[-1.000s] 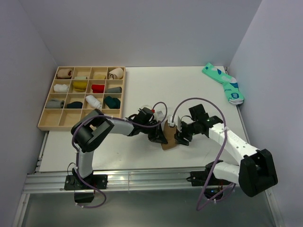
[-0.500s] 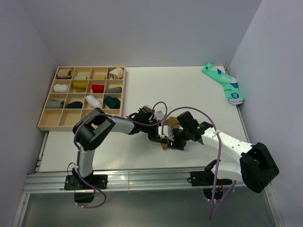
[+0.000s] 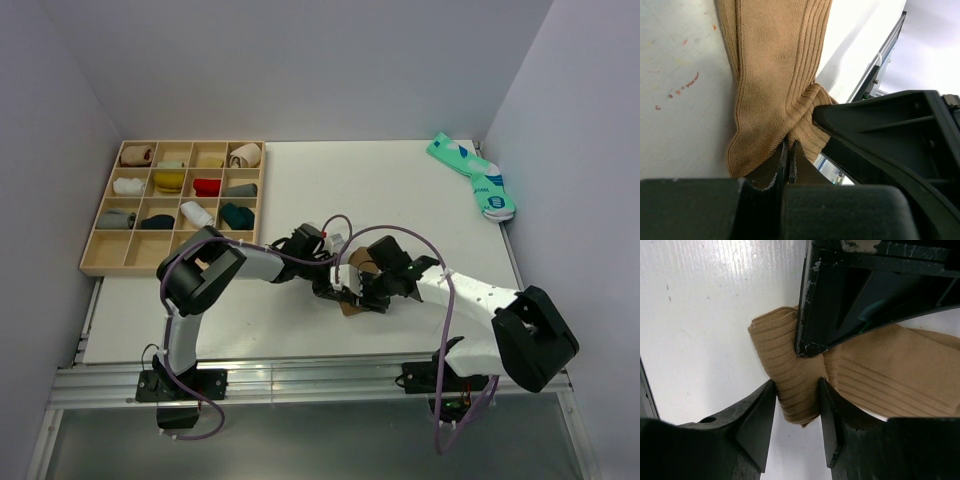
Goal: Roll the socks
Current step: Roll the sock at the center of the board.
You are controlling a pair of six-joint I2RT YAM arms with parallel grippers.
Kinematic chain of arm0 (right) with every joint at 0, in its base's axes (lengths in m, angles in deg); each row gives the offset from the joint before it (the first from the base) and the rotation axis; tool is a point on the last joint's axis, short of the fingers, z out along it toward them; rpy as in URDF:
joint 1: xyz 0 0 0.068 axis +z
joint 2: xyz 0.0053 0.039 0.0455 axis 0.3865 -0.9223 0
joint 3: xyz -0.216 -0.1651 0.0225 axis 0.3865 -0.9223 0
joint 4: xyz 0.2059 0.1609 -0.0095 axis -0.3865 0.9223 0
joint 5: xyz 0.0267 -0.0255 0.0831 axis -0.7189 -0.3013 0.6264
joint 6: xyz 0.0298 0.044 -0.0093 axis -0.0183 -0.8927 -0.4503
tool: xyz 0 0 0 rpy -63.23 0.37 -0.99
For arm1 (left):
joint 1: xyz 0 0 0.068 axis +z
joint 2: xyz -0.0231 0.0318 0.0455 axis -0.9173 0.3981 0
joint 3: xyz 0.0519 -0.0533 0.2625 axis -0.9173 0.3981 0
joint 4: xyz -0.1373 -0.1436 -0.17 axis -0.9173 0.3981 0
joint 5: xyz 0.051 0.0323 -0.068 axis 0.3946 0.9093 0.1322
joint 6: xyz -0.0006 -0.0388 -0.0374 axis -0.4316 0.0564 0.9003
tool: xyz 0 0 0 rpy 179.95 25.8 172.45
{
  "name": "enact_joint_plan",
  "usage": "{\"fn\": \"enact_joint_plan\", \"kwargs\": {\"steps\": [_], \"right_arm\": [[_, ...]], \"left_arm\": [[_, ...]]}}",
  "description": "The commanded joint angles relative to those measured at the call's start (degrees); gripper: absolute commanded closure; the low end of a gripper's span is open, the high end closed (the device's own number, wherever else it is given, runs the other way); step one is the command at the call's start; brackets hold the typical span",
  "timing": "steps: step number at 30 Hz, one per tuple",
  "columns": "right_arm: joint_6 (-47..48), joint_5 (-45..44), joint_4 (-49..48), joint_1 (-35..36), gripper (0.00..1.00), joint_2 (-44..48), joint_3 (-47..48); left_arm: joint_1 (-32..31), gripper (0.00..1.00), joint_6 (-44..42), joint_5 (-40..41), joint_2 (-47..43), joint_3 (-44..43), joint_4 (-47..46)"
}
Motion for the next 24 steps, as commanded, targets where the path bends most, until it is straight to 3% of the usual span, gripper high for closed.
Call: {"fn": "enact_joint_plan", "kwargs": {"steps": [1,9,16,24], "right_arm": [[-2.1,0.7,-0.2,0.6,0.54,-2.4,1.2],[-2.4,1.8,0.2,0.5,0.51,-4.0,0.6],[-4.2,3.0,2.4,0.2,0.73,-6.6,2.2],[-4.3,8.2,9.2,-4.4,0.8,-12.2,7.2]], "left_arm": [[0.1,1.0,-0.7,3.7,2.5,1.4,3.0],[0.7,1.0,0.8,3.9,3.2,2.2,1.2],[0.8,0.96,3.0,4.7,3.3,3.8,-2.3],[0.8,0.88,5.9,8.4,0.4,8.4,-7.7]]}}
